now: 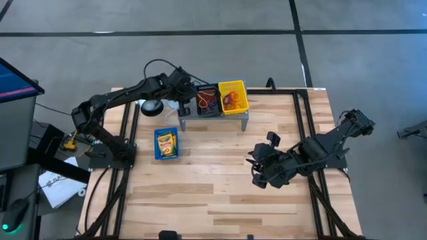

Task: Pick & Place Office Desk Supplies
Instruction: Put the blue bin with crayon boxes on the shelf

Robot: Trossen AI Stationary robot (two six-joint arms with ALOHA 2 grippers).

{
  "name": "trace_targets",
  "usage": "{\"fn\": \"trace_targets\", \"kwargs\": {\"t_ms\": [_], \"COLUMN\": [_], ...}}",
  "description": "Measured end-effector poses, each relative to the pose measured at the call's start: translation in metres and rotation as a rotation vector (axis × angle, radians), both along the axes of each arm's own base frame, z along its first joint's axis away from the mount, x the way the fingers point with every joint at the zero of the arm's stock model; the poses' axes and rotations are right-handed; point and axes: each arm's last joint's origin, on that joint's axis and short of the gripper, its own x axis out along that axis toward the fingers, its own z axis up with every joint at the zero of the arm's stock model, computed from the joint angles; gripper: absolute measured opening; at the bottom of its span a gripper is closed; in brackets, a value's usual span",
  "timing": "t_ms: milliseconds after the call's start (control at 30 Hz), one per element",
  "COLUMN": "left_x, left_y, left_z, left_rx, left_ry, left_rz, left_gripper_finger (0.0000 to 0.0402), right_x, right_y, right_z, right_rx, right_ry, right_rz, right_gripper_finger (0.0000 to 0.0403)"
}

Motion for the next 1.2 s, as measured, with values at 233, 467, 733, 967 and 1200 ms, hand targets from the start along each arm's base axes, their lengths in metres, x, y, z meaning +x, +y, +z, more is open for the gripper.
{"fn": "trace_targets", "kwargs": {"t_ms": [233,467,733,967,1200], "left_x": [-0.025,-0.063,-0.075,-0.082,-0.078], "left_y": [-0.013,-0.057,-0.131,-0.184,-0.207], "left_z": [0.033,0.046,0.037,-0.006,-0.055], "left_rx": [0.032,-0.183,-0.354,-0.458,-0.386], "left_ry": [-0.077,0.017,0.103,0.23,0.284], "left_rz": [0.033,0.077,0.012,-0.007,-0.023], "left_gripper_finger": [0.0005,0.0049,0.0101,0.0103,0.0102], "right_x": [0.0,0.001,0.005,0.008,0.009], "right_y": [0.0,-0.002,-0.004,-0.001,0.0], "right_z": [0.0,0.0,0.002,0.005,0.006], "right_rx": [0.0,-0.017,-0.01,-0.006,0.001], "right_ry": [-0.002,0.006,-0.015,-0.056,-0.069], "right_rz": [0.001,0.011,0.003,0.036,0.037], "right_gripper_finger": [0.0103,0.0103,0.0103,0.0103,0.0103]}}
